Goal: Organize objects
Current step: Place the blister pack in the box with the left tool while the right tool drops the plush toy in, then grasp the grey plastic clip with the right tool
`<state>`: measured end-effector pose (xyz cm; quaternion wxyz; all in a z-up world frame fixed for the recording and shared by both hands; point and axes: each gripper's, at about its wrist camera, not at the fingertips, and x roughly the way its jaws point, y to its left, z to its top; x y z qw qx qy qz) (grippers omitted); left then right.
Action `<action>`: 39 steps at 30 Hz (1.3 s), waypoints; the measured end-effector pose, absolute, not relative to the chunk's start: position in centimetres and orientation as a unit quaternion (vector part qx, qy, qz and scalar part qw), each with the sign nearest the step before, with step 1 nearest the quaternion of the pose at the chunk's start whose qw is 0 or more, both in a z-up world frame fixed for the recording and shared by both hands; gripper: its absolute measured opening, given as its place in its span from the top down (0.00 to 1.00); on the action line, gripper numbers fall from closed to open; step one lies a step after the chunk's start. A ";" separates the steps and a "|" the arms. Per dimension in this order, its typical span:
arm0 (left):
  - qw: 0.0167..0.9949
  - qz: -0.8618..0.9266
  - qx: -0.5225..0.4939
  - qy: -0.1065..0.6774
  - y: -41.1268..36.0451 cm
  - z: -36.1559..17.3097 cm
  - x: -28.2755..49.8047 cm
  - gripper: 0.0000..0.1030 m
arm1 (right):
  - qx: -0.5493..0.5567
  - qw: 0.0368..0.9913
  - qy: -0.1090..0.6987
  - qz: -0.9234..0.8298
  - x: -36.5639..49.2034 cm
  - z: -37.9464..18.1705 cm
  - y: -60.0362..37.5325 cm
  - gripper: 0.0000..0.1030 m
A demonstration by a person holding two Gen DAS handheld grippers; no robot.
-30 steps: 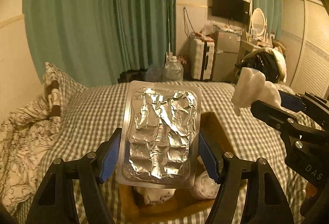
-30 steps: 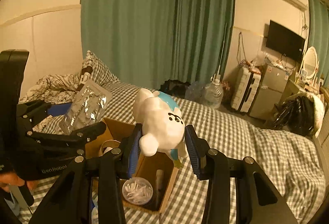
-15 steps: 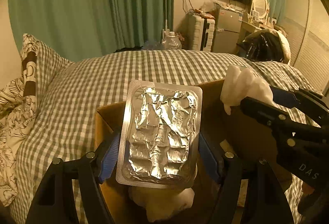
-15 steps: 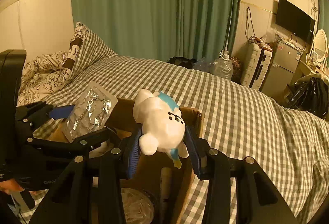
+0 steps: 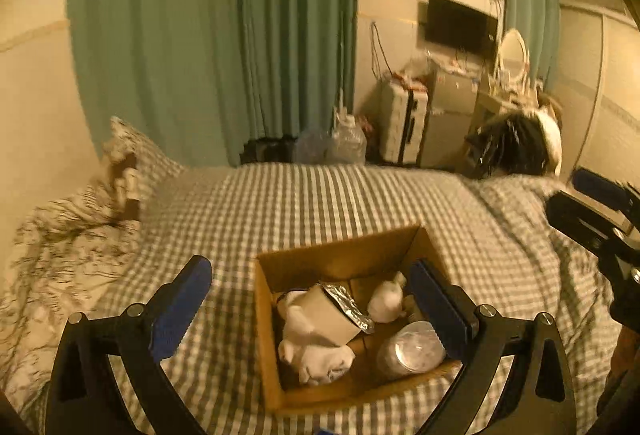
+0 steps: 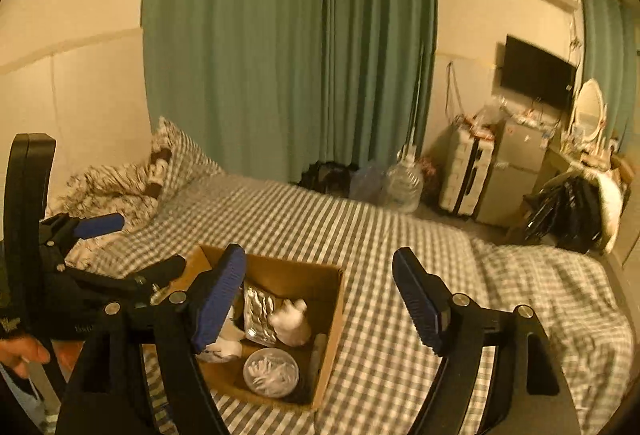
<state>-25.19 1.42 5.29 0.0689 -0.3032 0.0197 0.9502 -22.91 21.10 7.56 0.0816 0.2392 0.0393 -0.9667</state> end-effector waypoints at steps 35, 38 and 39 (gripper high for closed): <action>0.030 0.915 -0.394 0.078 -3.4 -11.0 -2.1 0.00 | 0.377 0.132 0.066 -0.914 -1.5 -11.0 14.2 0.21; 0.012 0.913 -0.403 0.067 -4.6 -12.0 -2.3 0.00 | 0.392 0.150 0.073 -0.905 -1.6 -13.2 12.7 0.21; 0.010 0.912 -0.406 0.061 -5.0 -12.2 -2.4 0.00 | 0.396 0.162 0.069 -0.901 -1.6 -13.6 12.3 0.21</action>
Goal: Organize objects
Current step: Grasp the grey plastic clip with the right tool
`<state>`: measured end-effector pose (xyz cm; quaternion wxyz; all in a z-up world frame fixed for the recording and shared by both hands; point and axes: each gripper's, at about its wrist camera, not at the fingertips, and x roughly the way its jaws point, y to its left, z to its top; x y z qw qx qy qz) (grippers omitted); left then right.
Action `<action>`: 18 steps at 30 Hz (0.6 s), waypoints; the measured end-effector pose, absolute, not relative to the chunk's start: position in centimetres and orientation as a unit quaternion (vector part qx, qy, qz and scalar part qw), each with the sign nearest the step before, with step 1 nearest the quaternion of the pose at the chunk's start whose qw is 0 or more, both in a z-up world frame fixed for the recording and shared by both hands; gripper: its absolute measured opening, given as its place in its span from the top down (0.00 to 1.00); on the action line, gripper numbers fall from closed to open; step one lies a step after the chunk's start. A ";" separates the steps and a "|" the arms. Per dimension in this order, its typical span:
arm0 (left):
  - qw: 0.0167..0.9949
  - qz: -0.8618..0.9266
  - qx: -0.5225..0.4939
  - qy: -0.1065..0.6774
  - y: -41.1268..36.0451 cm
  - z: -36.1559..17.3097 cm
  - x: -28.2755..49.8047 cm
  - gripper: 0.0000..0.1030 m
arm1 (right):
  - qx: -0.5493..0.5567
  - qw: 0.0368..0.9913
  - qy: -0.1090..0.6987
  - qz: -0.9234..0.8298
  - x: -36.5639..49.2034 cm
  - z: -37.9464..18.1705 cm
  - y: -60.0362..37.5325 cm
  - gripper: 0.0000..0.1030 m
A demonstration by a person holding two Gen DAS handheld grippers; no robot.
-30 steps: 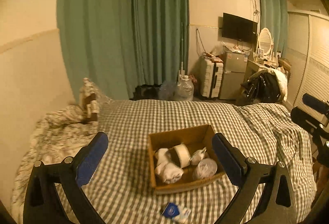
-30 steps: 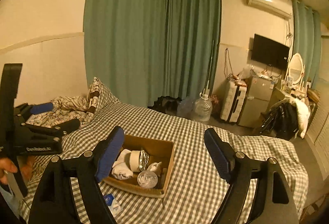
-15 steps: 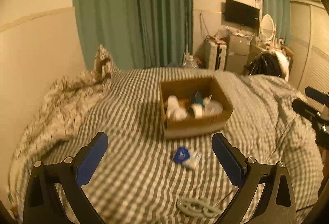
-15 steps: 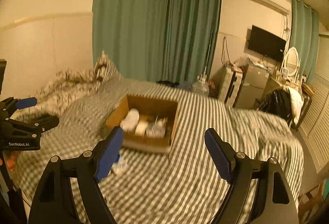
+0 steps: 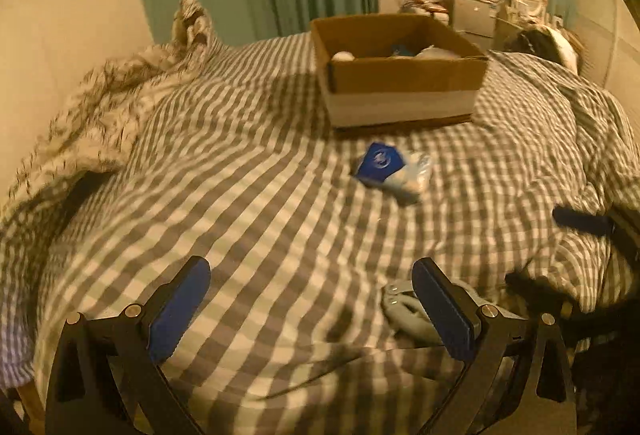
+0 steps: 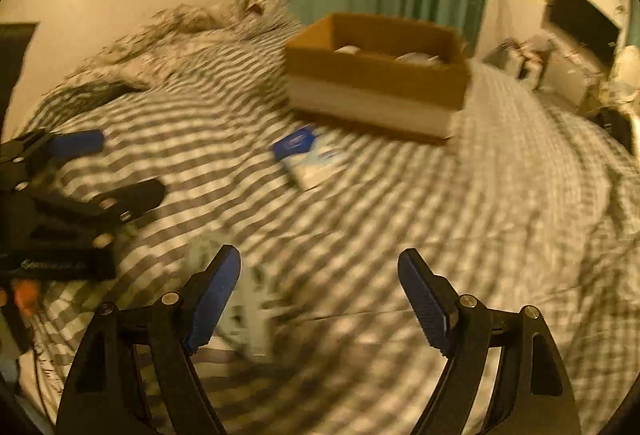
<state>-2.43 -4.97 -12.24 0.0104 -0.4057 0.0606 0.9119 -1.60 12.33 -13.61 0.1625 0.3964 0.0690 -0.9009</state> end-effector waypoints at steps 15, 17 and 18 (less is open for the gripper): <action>-0.005 0.917 -0.397 0.042 -7.1 -11.9 -3.1 0.00 | 0.475 0.241 0.071 -0.843 -3.5 -19.1 7.2 0.33; -0.008 0.916 -0.398 0.045 -6.9 -11.9 -3.2 0.00 | 0.473 0.235 0.076 -0.846 -3.4 -18.7 7.5 0.33; -0.007 0.916 -0.399 0.045 -6.8 -11.9 -3.3 0.00 | 0.468 0.228 0.080 -0.850 -3.4 -18.2 7.7 0.33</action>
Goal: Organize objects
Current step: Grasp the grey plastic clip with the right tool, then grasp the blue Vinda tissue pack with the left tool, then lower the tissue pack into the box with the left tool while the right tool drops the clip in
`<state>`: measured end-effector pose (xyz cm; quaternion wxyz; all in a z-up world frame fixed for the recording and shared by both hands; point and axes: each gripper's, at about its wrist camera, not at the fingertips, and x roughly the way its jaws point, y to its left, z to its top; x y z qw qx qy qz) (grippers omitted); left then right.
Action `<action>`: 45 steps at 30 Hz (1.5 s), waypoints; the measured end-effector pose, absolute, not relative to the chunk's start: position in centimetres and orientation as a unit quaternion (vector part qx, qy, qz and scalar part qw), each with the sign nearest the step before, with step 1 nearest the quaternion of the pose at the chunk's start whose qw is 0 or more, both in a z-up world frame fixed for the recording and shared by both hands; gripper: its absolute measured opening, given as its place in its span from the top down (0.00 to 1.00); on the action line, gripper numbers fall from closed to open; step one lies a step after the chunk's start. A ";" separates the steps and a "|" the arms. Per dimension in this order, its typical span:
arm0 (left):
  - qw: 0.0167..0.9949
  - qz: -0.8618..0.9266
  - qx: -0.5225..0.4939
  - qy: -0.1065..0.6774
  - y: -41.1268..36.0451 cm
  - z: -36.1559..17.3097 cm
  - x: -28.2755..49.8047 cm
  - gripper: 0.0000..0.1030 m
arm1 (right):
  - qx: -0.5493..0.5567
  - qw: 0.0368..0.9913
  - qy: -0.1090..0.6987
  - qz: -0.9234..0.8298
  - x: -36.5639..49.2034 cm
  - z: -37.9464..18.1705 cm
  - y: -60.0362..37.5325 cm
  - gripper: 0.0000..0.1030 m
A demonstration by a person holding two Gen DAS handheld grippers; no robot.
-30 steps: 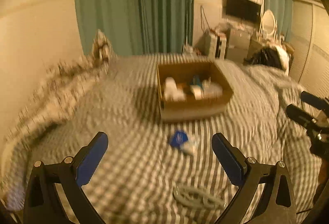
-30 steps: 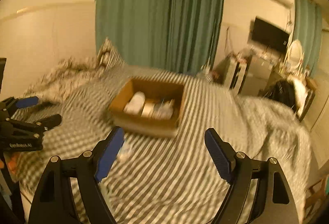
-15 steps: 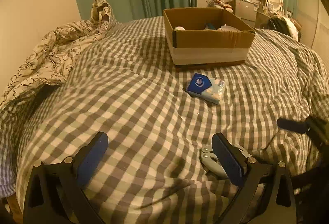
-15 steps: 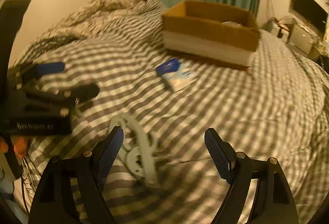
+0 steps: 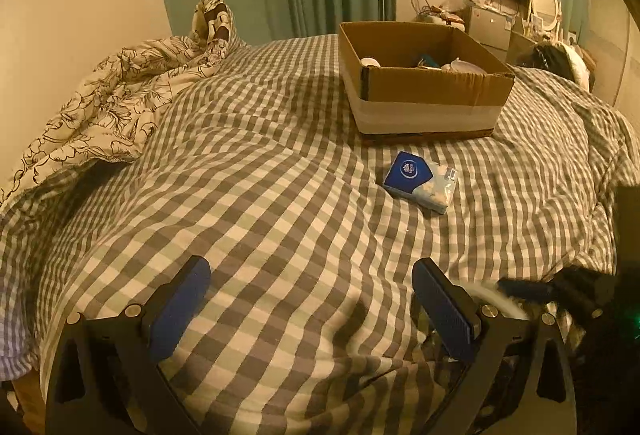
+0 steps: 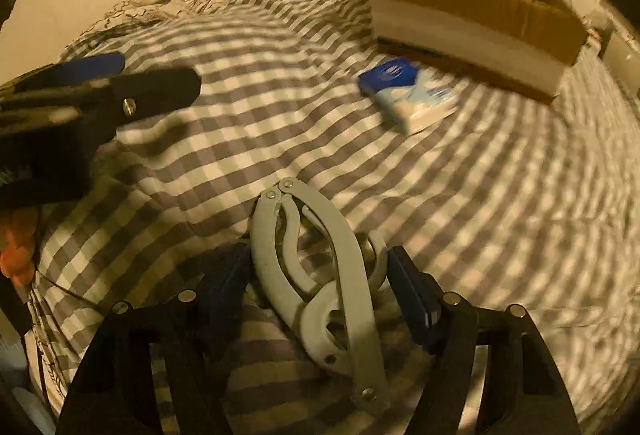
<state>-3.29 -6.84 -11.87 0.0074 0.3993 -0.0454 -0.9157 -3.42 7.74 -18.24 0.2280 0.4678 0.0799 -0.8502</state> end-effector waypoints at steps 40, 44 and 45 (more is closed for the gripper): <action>-0.095 -0.874 0.476 -0.025 3.1 -19.7 -18.4 0.19 | 0.442 0.053 -0.060 -0.893 -16.5 -14.0 23.6 0.34; -0.057 -0.897 0.436 -0.047 2.3 -17.7 -17.3 0.19 | 0.443 0.048 -0.043 -0.894 -19.1 -14.8 20.9 0.34; -0.047 -0.902 0.427 -0.052 2.0 -17.2 -17.1 0.19 | 0.442 0.039 -0.040 -0.895 -19.7 -15.1 20.4 0.34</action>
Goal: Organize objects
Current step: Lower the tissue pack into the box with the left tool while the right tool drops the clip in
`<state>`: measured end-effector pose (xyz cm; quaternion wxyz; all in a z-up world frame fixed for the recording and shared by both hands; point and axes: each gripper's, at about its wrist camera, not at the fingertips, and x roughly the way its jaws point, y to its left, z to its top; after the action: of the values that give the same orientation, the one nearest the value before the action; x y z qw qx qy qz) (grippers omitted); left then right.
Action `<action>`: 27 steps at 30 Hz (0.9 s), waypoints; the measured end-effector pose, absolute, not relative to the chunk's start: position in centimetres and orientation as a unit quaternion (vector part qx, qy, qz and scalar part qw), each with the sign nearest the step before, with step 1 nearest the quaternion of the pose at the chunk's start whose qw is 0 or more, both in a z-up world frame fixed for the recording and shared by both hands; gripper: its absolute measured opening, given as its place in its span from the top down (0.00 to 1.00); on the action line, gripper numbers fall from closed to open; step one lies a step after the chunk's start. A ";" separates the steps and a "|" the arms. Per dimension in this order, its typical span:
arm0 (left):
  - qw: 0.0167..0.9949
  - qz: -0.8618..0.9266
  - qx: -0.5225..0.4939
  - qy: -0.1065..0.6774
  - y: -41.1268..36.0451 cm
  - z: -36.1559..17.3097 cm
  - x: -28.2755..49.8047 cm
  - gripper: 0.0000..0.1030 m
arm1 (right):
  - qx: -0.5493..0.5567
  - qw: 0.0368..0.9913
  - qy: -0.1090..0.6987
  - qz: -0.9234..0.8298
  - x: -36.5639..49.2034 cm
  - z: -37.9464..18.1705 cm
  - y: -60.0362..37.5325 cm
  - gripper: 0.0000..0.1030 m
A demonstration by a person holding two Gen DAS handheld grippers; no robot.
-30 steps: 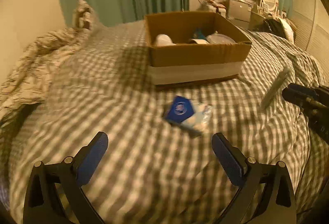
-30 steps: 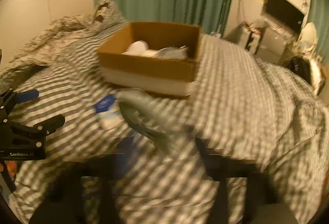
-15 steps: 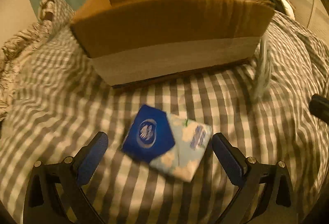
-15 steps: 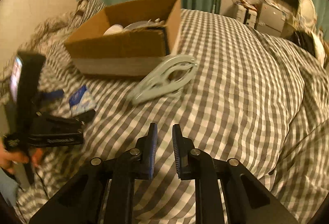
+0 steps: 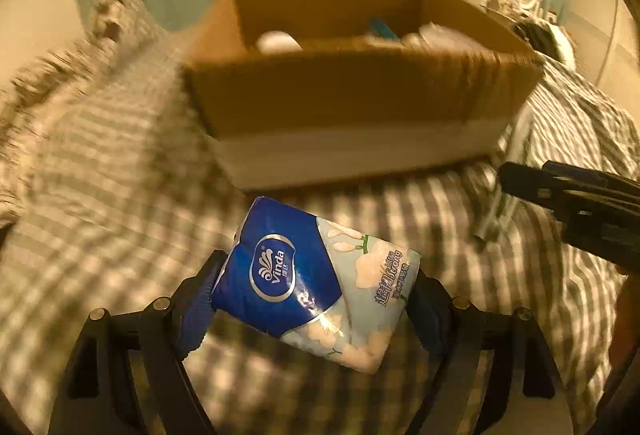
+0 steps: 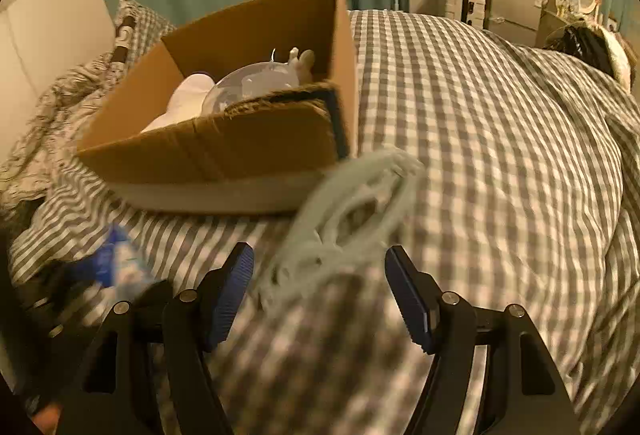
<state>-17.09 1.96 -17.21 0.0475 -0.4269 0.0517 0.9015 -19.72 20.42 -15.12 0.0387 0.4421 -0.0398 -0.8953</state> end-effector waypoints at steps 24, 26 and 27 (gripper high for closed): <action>0.080 0.930 -0.357 0.021 2.2 -7.4 -11.0 0.19 | 0.322 0.012 -0.040 -0.946 -9.5 -6.7 23.5 0.91; 0.092 0.935 -0.343 0.013 2.2 -5.4 -10.4 0.19 | 0.301 0.033 -0.037 -0.952 -8.5 -4.2 23.2 0.92; 0.095 0.937 -0.336 0.011 2.3 -4.4 -10.2 0.19 | 0.291 0.039 -0.033 -0.955 -8.1 -3.2 23.2 0.92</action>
<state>-10.20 2.25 -4.39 0.0952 -0.3356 0.0113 0.9371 -8.07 23.17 -3.21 0.0389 0.2915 -0.0331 -0.9552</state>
